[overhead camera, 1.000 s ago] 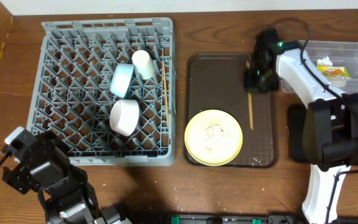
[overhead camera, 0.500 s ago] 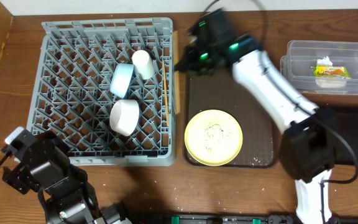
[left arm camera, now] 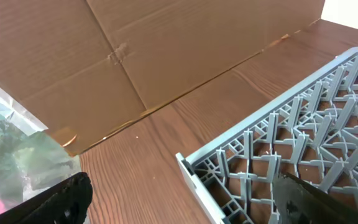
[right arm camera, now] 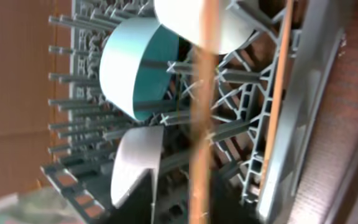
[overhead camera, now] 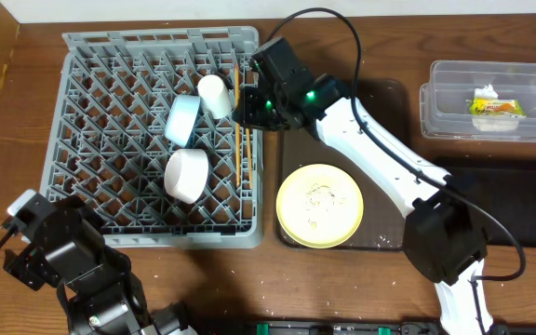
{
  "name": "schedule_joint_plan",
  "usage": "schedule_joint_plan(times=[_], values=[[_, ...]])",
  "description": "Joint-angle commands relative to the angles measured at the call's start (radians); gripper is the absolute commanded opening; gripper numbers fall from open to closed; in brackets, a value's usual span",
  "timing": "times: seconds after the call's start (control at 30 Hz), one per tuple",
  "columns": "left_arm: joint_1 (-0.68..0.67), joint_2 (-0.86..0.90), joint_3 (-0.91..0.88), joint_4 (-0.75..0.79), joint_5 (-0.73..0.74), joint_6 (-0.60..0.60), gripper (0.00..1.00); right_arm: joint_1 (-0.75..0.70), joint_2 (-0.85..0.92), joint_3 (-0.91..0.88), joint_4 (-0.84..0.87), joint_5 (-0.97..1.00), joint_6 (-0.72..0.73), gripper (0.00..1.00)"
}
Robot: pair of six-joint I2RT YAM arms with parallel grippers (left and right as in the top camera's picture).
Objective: Sort waste into correct bins and load items into the dishwasher
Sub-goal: 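Carry the second chopstick left and place it in the rack, then move right gripper to the yellow plate and grip its edge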
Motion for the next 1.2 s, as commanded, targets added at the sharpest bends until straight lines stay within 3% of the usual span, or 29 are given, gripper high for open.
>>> schedule_joint_plan(times=[0.0,0.37,0.57,0.7,0.87,0.93,1.03,1.17], values=[[0.003,-0.002,0.023,-0.002,-0.012,0.006,0.94,-0.002,0.016,0.003,0.004,0.016,-0.002,0.38],[0.003,-0.002,0.023,-0.002,-0.012,0.006,0.94,-0.039,-0.024,0.007,-0.032,0.011,-0.094,0.41],[0.003,-0.002,0.023,-0.002,-0.012,0.006,0.94,-0.161,-0.101,0.007,-0.239,0.01,-0.211,0.68],[0.003,-0.002,0.023,-0.002,-0.012,0.006,0.94,-0.237,-0.11,0.007,-0.419,0.035,-0.32,0.76],[0.003,-0.002,0.023,-0.002,-0.012,0.006,0.94,-0.298,-0.107,-0.046,-0.622,0.282,-0.356,0.7],[0.003,-0.002,0.023,-0.002,-0.012,0.006,0.94,-0.3,-0.107,-0.108,-0.624,0.269,-0.435,0.68],[0.003,-0.002,0.023,-0.002,-0.012,0.006,0.94,-0.288,-0.107,-0.212,-0.582,0.238,-0.476,0.51],[0.003,-0.002,0.023,-0.002,-0.012,0.006,0.94,-0.284,-0.107,-0.337,-0.499,0.226,-0.502,0.48]])
